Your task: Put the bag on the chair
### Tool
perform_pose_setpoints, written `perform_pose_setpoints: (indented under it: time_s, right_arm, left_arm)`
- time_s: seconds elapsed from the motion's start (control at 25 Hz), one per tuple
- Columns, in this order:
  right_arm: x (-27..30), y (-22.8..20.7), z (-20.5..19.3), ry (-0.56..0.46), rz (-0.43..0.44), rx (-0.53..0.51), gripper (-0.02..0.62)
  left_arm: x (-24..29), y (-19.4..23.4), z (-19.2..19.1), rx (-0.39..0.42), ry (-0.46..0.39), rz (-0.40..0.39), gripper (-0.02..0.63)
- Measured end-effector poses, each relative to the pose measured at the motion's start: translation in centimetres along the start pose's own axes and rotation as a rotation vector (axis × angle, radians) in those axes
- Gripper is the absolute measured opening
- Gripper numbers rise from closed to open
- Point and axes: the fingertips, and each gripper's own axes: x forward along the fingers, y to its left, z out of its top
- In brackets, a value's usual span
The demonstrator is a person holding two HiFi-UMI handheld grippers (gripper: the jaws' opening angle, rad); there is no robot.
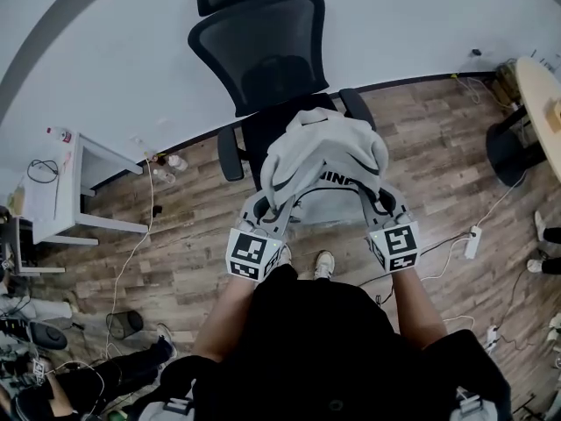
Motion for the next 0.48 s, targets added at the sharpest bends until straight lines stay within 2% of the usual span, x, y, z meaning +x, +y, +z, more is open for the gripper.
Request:
perform_pose_setpoints:
  time_s: [0.2,0.48]
  right_arm:
    - [1.7,-0.2,0.1,0.014,0.012,-0.009,0.055]
    - [8.0,-0.5,0.9,0.042,0.037,-0.009,0.057]
  left_arm:
    - [0.7,1.3,-0.5,-0.021,0.008,0.005,0.092]
    - [3.1,6.7,-0.7,-0.024,0.036,0.015,0.092]
